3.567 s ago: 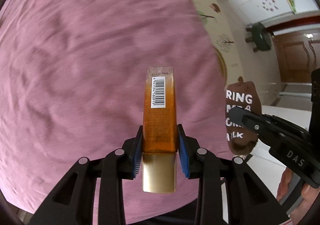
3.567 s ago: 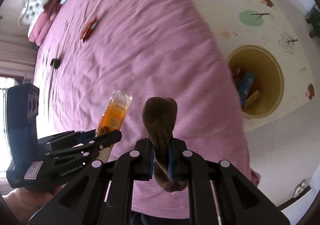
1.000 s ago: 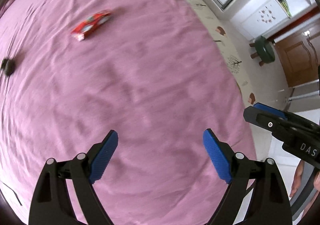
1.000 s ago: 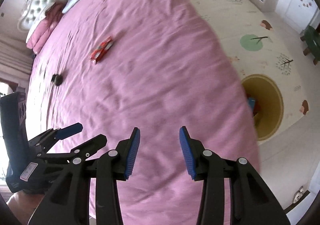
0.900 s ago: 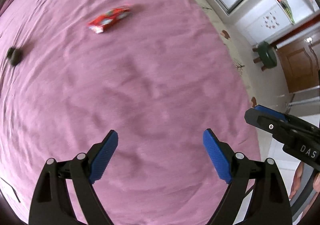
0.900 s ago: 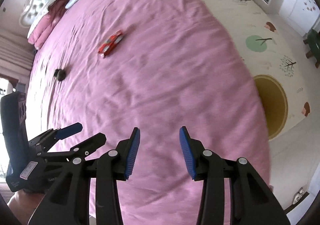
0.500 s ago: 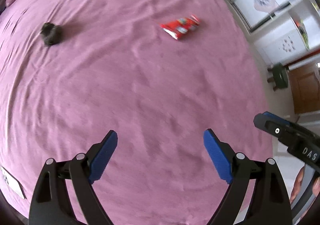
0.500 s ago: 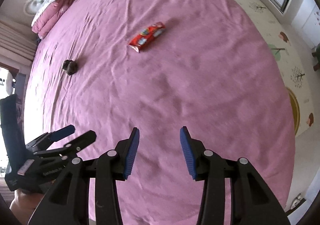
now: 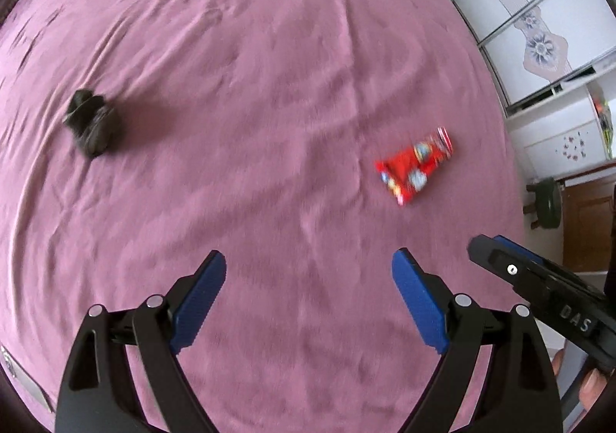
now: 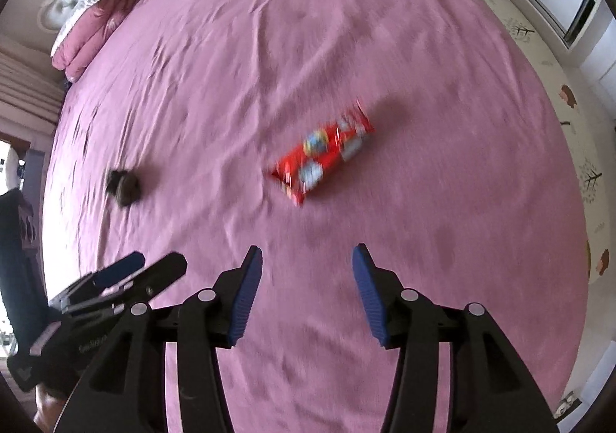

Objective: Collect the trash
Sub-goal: 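Move both open grippers back to the red candy wrapper and grey sock, then grasp the red milk candy wrapper with the right gripper while the left grasps the grey sock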

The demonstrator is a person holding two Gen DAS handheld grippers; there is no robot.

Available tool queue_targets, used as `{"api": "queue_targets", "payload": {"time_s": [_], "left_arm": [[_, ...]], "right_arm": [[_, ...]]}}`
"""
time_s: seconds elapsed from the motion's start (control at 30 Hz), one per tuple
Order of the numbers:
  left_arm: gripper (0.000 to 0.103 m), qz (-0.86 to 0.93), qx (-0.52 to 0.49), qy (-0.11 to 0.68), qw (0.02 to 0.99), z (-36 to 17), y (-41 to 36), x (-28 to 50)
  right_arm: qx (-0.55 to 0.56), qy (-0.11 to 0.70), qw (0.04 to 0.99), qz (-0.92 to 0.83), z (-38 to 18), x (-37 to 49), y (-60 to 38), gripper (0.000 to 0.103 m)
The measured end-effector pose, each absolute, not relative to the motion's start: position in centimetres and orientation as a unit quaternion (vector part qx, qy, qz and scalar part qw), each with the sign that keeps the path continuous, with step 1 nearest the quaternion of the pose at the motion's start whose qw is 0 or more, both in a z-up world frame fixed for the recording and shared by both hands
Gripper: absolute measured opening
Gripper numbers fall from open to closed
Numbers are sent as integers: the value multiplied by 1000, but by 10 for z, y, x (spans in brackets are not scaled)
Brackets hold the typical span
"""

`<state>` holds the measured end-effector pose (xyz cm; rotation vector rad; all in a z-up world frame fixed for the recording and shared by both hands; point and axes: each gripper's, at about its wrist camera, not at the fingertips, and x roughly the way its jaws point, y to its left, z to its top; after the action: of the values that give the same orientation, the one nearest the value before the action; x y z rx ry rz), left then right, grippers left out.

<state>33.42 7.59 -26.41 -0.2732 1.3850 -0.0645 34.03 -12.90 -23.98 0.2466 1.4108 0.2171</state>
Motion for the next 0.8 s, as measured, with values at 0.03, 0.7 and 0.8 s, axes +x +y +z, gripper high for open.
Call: {"api": "queue_targets", "payload": {"time_s": [0.03,0.7,0.8], "left_arm": [[88,-30,-125,637,760,-268,75,341],[88,4,-160,644,748,-326,114,394],[88,19,-170,636,752,-320,128,384]], "right_arm": [[113,645,749,99,-244,348,-128,48],[124,681,721,35,-319,426,-104,34],[113,664,736,73,-307,421,-87,31]]}}
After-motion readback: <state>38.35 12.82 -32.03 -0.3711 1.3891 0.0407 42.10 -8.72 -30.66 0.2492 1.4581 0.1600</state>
